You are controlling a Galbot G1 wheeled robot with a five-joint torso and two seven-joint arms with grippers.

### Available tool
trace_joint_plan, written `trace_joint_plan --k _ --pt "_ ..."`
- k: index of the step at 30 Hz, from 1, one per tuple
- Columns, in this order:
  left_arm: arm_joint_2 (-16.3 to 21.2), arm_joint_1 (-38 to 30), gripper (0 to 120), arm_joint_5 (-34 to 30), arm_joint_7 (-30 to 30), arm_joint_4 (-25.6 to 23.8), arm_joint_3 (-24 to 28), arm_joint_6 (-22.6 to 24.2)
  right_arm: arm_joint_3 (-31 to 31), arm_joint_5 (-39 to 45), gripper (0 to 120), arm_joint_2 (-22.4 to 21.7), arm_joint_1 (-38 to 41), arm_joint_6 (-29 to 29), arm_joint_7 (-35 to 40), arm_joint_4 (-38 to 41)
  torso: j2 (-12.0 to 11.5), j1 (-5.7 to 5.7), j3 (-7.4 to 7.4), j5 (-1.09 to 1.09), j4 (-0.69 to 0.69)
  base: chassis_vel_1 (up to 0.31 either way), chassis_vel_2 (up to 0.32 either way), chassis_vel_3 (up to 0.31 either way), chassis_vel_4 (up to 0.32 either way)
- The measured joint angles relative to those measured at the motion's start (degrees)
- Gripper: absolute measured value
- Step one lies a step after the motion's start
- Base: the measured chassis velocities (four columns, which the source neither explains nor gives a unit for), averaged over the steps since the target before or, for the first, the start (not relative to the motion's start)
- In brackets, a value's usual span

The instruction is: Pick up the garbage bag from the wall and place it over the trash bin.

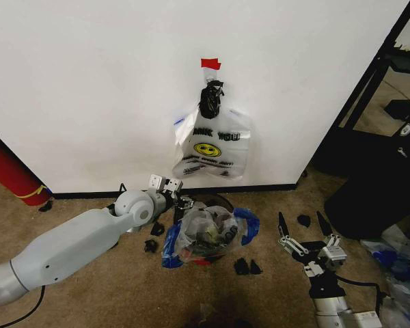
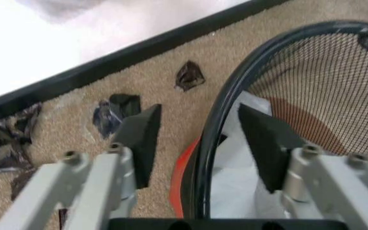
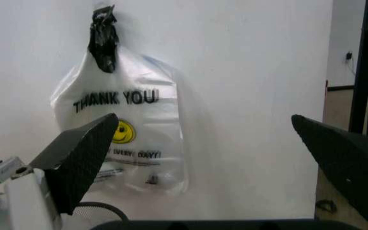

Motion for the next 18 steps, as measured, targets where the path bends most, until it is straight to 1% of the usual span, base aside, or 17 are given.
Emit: trace_joint_plan --k 3,4,5,6,11,16,18 --pt "-0.4 -0.1 32 -0.7 0.0 0.6 0.0 0.3 0.3 0.1 100 -0.1 0.0 -0.1 0.2 0.0 0.0 0.00 0.00 0.00 0.00 0.000 0.000 0.000 0.000" --pt "-0.5 -0.2 29 -0.9 0.0 0.7 0.0 0.5 0.3 0.1 100 -0.1 -0.1 -0.1 0.2 0.0 0.0 0.00 0.00 0.00 0.00 0.000 0.000 0.000 0.000" --pt "-0.5 -0.2 29 -0.9 0.0 0.7 0.0 0.5 0.3 0.1 100 -0.1 -0.1 -0.1 0.2 0.0 0.0 0.00 0.00 0.00 0.00 0.000 0.000 0.000 0.000" --pt "-0.6 -0.2 25 -1.0 0.0 0.8 0.0 0.6 0.3 0.1 100 -0.1 -0.1 -0.1 0.3 0.0 0.0 0.00 0.00 0.00 0.00 0.000 0.000 0.000 0.000" --pt "-0.7 -0.3 5 -1.7 -0.3 0.7 0.0 1.4 0.3 0.1 100 -0.1 -0.2 -0.1 0.5 -0.1 0.0 0.00 0.00 0.00 0.00 0.000 0.000 0.000 0.000" --pt "-0.8 0.2 3 -2.5 -1.5 -0.1 -0.6 1.5 0.3 0.2 100 -0.1 -0.1 -0.2 0.6 -0.2 0.0 0.00 0.00 0.00 -0.01 0.000 0.000 0.000 0.000" --pt "-0.7 1.2 3 -3.4 -2.6 -1.3 -1.7 1.4 0.3 0.2 100 -0.2 0.0 -0.4 0.7 -0.3 0.0 0.00 0.00 0.00 -0.01 0.000 0.000 0.000 0.000"
